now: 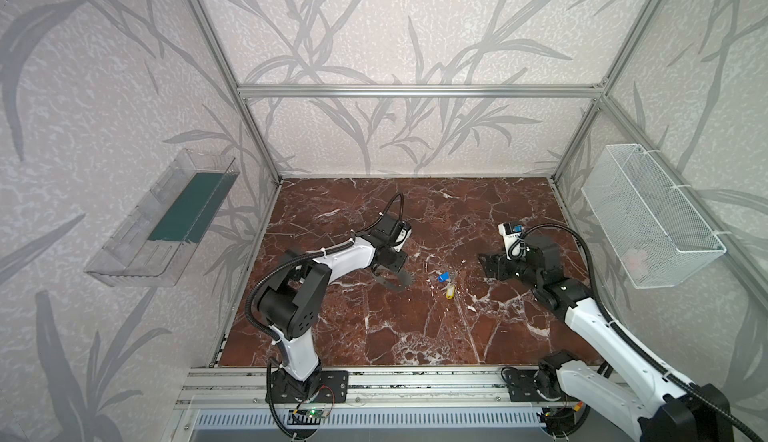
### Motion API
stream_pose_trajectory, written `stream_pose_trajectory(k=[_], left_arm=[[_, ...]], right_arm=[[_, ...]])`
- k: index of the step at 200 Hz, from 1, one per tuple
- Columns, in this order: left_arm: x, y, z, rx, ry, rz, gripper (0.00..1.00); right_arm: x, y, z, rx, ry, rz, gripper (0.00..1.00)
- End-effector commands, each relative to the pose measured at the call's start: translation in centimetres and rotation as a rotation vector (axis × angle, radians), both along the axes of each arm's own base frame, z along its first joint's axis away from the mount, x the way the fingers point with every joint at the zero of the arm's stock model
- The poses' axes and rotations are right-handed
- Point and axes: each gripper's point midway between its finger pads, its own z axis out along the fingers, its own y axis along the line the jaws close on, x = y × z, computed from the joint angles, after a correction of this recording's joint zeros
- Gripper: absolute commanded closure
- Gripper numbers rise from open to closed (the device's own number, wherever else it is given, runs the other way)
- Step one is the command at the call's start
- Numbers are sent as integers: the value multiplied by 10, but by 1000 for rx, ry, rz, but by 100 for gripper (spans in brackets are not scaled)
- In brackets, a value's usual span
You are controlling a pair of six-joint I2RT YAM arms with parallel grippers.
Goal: Put the keys on the keyring
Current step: 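Lower the left gripper and pinch the silver plate's edge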
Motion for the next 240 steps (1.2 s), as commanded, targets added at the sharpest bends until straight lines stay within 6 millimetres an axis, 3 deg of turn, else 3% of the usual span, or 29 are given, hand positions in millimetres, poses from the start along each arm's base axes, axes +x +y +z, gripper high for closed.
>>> stream_pose_trajectory(k=[1, 240], left_arm=[[-4, 7, 2, -7, -5, 32, 67], [4, 7, -13, 37, -3, 22, 79]], right_arm=[[1, 1, 10, 0, -27, 2, 16], [0, -1, 9, -2, -24, -2, 16]])
